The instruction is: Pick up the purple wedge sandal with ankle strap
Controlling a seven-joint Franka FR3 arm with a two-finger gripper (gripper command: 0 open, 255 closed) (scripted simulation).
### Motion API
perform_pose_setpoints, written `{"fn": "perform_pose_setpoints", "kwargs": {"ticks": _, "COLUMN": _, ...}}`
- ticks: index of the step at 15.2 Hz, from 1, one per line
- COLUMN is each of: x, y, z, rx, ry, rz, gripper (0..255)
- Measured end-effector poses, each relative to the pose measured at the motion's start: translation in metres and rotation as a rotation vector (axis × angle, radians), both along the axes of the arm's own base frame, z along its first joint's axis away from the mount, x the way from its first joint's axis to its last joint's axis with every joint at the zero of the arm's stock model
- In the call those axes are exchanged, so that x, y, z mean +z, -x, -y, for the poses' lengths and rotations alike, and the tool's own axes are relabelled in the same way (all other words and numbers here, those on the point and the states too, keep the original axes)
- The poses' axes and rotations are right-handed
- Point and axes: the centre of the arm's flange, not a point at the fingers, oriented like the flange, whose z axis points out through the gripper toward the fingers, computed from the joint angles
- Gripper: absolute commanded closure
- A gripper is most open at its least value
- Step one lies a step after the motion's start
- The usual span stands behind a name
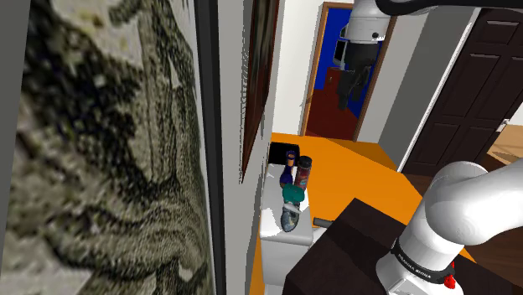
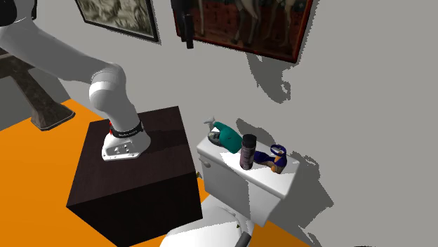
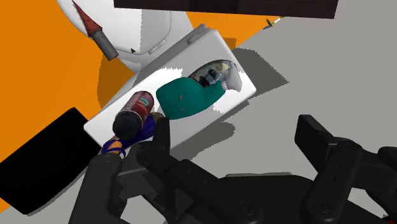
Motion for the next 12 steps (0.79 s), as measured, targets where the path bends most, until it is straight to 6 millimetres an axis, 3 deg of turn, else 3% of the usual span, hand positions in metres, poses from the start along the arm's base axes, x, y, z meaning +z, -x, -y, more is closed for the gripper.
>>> {"fn": "perform_pose_setpoints", "kwargs": {"ticks": 4, "x": -0.021, "y": -0.015, "z": 0.009, "rx": -0.041, "ry": -0.006, "rz": 0.013, "gripper": 0}}
{"fn": "perform_pose_setpoints", "kwargs": {"ticks": 12, "x": -0.099, "y": -0.067, "z": 0.040, "rx": -0.199, "ry": -0.028, "rz": 0.070, "gripper": 0}}
